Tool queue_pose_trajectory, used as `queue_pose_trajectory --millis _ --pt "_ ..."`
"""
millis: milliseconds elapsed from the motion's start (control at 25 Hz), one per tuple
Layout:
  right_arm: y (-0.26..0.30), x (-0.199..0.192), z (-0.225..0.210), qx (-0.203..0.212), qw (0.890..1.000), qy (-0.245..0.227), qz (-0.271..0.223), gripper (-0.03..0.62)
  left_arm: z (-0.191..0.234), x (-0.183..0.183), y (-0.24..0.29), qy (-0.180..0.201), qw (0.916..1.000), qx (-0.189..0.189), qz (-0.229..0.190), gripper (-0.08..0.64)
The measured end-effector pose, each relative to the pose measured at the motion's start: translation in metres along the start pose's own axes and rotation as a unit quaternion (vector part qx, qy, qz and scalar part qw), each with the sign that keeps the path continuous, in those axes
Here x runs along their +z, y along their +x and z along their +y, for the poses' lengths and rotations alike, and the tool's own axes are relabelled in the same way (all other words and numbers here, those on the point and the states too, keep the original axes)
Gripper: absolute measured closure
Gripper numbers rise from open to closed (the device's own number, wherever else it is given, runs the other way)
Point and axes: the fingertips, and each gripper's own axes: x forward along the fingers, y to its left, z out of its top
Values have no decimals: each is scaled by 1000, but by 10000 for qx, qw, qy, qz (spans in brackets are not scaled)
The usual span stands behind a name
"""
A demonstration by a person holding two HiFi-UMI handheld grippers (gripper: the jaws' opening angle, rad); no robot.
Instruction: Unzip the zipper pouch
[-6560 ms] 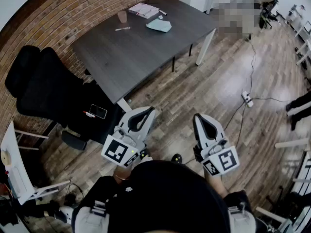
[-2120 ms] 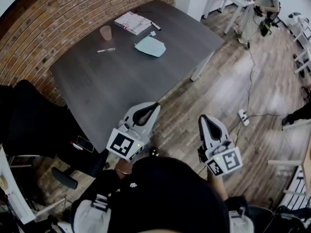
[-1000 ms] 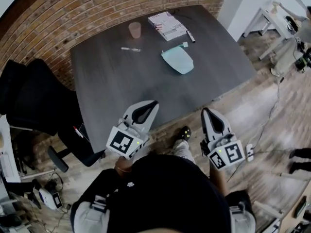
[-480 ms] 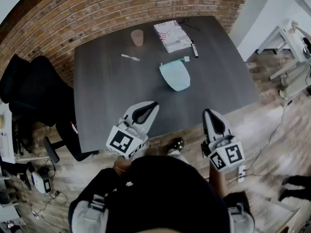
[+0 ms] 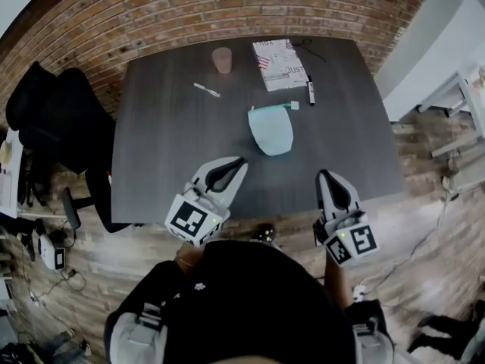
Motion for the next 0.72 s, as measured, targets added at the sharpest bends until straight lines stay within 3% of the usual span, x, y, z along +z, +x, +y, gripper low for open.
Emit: queue_pose_trajectory --millis 360,720 --pt "32 -17 -20 589 9979 60 245 583 5 -14 6 -52 9985 510 198 552" --pt "79 -28 -38 739 9961 29 485 574 38 -20 21 -139 9969 760 156 552"
